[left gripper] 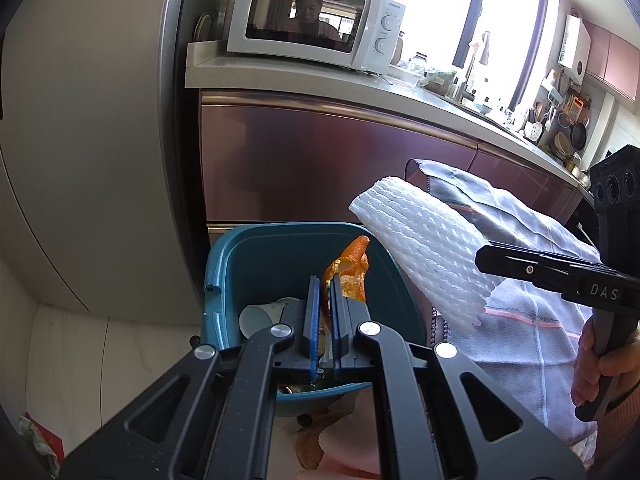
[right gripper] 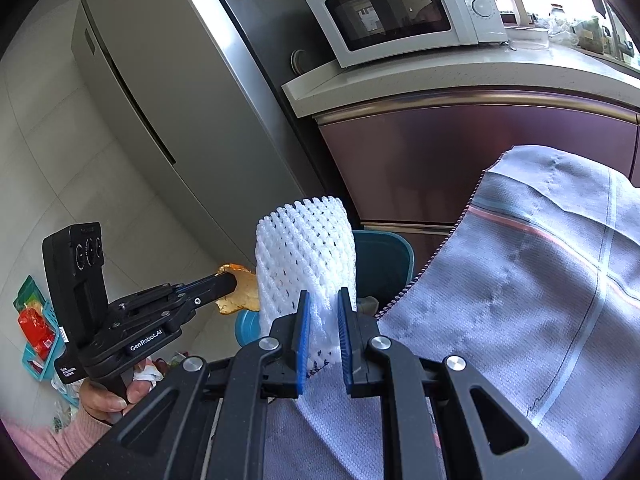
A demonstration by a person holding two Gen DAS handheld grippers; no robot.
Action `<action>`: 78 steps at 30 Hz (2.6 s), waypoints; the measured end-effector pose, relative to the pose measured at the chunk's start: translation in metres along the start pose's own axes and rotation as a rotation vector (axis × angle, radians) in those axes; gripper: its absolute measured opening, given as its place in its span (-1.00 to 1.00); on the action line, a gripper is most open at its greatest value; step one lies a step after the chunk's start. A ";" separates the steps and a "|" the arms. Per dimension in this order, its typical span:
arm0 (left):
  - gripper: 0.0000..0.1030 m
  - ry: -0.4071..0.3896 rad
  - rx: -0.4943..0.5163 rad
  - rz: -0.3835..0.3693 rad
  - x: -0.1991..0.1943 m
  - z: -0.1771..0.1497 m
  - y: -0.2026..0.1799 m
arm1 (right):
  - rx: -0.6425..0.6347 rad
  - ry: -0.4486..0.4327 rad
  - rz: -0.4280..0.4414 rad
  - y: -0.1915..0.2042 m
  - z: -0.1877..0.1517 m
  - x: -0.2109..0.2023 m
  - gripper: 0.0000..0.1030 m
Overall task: Collect trash
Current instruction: 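Lower the peel and foam net into the teal bin and open both tools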
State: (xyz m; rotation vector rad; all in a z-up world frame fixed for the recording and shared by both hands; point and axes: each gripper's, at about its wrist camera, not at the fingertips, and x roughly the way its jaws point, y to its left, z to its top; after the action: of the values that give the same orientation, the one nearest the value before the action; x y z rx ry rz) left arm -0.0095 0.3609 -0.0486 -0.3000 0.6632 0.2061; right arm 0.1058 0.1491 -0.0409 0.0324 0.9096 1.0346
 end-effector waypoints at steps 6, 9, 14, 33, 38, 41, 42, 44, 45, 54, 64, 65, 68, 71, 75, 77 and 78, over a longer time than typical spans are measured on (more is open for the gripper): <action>-0.90 0.003 -0.003 0.004 0.001 -0.001 0.001 | -0.003 0.010 0.001 0.001 0.001 0.003 -0.76; -0.90 0.004 -0.004 0.003 0.002 -0.001 0.001 | -0.003 0.013 0.001 0.000 0.002 0.004 -0.76; -0.90 0.005 -0.002 0.005 0.002 -0.002 0.001 | 0.000 0.018 0.000 0.000 0.003 0.007 -0.76; -0.90 0.020 -0.018 0.017 0.010 -0.004 0.003 | -0.002 0.049 -0.010 0.003 0.011 0.027 -0.76; -0.90 0.024 -0.026 0.020 0.013 -0.004 0.004 | -0.009 0.059 -0.013 0.004 0.010 0.031 -0.76; -0.90 0.027 -0.028 0.021 0.014 -0.005 0.003 | -0.007 0.063 -0.015 0.003 0.011 0.035 -0.76; -0.90 0.029 -0.029 0.021 0.014 -0.005 0.003 | -0.007 0.064 -0.016 0.003 0.011 0.035 -0.76; -0.90 0.028 -0.029 0.022 0.015 -0.005 0.004 | -0.008 0.068 -0.019 0.004 0.012 0.037 -0.76; -0.90 0.029 -0.029 0.022 0.016 -0.005 0.004 | -0.009 0.071 -0.020 0.004 0.013 0.039 -0.76; -0.90 0.033 -0.027 0.024 0.023 -0.004 0.000 | -0.016 0.086 -0.035 0.008 0.015 0.046 -0.77; -0.90 0.050 -0.031 0.034 0.034 -0.004 -0.001 | -0.010 0.112 -0.056 0.010 0.014 0.059 -0.76; -0.90 0.052 -0.031 0.036 0.036 -0.004 -0.001 | -0.009 0.115 -0.058 0.010 0.014 0.060 -0.76; -0.90 0.058 -0.033 0.039 0.040 -0.004 0.000 | -0.006 0.125 -0.061 0.009 0.013 0.063 -0.76; -0.90 0.066 -0.034 0.044 0.044 -0.005 0.000 | -0.005 0.134 -0.066 0.009 0.015 0.068 -0.76; -0.90 0.078 -0.033 0.052 0.051 -0.007 0.001 | -0.004 0.147 -0.073 0.010 0.017 0.075 -0.76; -0.90 0.085 -0.034 0.056 0.054 -0.009 0.002 | -0.004 0.153 -0.075 0.011 0.018 0.079 -0.76; -0.90 0.089 -0.034 0.060 0.055 -0.010 0.002 | -0.004 0.157 -0.077 0.010 0.018 0.081 -0.75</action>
State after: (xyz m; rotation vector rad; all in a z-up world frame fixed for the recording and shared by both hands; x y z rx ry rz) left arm 0.0269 0.3647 -0.0913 -0.3238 0.7576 0.2625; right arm 0.1255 0.2220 -0.0762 -0.0879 1.0436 0.9770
